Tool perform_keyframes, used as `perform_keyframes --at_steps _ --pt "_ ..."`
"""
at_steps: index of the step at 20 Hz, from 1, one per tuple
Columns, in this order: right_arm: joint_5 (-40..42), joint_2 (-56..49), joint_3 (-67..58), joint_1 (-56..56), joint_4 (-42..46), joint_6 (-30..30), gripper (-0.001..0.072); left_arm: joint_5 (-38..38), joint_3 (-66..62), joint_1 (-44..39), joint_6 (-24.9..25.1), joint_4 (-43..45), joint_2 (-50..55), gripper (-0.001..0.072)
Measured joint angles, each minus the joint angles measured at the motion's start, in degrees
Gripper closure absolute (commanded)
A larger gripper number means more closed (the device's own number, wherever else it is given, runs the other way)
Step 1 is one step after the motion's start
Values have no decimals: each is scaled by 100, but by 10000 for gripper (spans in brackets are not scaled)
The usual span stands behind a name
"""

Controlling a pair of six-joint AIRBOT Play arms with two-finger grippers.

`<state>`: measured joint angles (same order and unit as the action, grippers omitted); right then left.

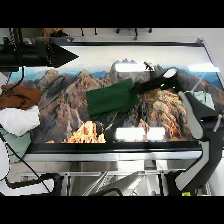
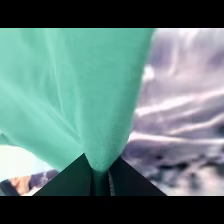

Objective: Fold the shirts.

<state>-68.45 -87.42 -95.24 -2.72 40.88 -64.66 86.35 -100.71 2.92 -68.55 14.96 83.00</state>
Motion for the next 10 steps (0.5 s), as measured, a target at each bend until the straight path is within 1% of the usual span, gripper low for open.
perform_keyframes --at_steps 2,5,10 --pt "-9 439 -358 299 527 -387 691 55 0 0 -17 0 0 690" --pt "-94 975 -763 1058 1408 -1097 691 96 0 0 -15 2 0 691" --pt "-149 1384 -984 2712 1978 -1943 691 225 2 0 -2 26 0 691"
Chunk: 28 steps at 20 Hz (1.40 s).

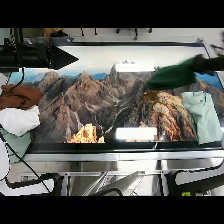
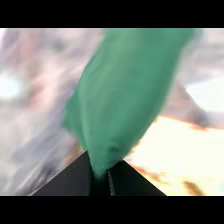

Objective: Fold the shirts.

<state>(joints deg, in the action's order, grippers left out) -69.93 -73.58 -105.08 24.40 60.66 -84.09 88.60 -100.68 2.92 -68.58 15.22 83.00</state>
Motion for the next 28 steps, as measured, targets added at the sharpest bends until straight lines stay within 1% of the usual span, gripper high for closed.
perform_keyframes --at_steps 4,9,12,21,24,28 --pt "-350 155 -39 1075 129 -562 691 103 0 0 74 31 0 690" --pt "-1058 293 -50 1768 190 -809 691 151 0 0 144 33 0 691" --pt "-1272 439 -50 1906 201 -863 691 195 0 0 164 33 0 690" --pt "-1161 903 -50 2002 302 -935 691 273 0 0 247 31 0 690" --pt "-1394 986 -39 2004 649 -1078 691 291 0 0 269 31 0 690" --pt "-1950 1051 219 2006 1300 -1388 690 293 0 0 310 31 0 691"
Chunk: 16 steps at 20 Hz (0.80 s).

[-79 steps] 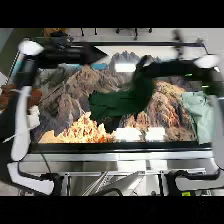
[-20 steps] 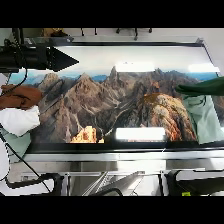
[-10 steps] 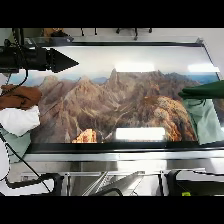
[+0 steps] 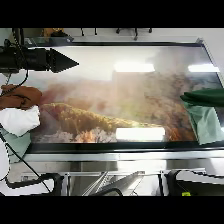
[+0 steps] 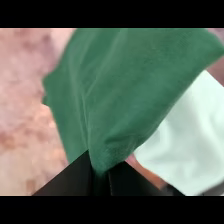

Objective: Fold the shirts.

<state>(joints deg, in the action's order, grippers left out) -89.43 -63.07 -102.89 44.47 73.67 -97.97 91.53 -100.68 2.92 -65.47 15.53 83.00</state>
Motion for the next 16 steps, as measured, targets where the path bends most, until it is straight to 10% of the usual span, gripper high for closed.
perform_keyframes --at_steps 2,4,12,14,16 --pt "-254 20 302 0 308 -114 597 0 0 0 0 0 0 691" --pt "-553 33 715 0 553 -192 267 4 0 0 2 0 0 691" --pt "-968 -70 1182 -4 1156 -302 284 105 0 0 0 -4 0 690" --pt "-748 -63 973 -11 785 -306 683 122 0 0 -2 -11 0 691" --pt "-452 -20 857 -63 131 -286 689 129 0 0 -52 -13 0 693"
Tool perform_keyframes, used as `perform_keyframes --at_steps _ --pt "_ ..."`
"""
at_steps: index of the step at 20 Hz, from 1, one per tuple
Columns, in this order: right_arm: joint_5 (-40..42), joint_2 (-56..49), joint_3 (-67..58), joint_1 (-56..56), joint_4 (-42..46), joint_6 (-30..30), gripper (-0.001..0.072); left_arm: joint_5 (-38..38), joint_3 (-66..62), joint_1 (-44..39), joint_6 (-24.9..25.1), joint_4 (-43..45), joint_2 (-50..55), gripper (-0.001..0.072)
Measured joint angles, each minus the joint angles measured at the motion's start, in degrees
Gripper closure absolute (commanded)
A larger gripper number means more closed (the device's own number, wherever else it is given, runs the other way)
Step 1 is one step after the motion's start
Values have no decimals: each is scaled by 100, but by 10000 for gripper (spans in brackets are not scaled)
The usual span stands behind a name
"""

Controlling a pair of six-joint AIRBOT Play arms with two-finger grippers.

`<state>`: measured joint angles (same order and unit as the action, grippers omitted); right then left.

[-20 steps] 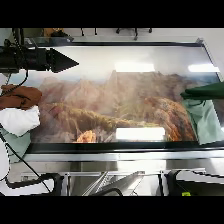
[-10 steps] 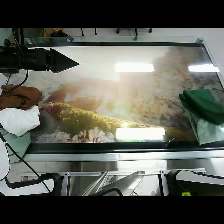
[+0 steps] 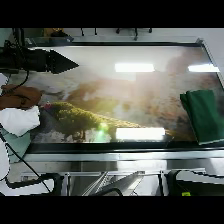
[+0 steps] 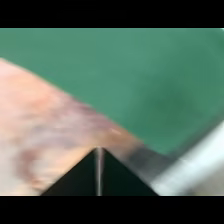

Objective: Fold the shirts.

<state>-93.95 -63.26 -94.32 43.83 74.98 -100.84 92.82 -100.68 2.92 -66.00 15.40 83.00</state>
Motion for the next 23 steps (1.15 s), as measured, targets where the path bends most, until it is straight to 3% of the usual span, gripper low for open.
perform_keyframes --at_steps 6,13,17,23 --pt "610 671 850 -1541 -1226 671 689 -289 796 -249 -74 289 -664 694" --pt "2024 2577 4422 -4232 -1443 1093 689 -1528 4513 -1453 -262 1742 -2852 693" --pt "2404 2894 5163 -4725 -1484 1137 689 -1980 5759 -1683 -461 1976 -3606 691" --pt "2538 2988 5392 -4878 -1515 1154 689 -2197 6428 -1502 -546 2063 -4277 691"
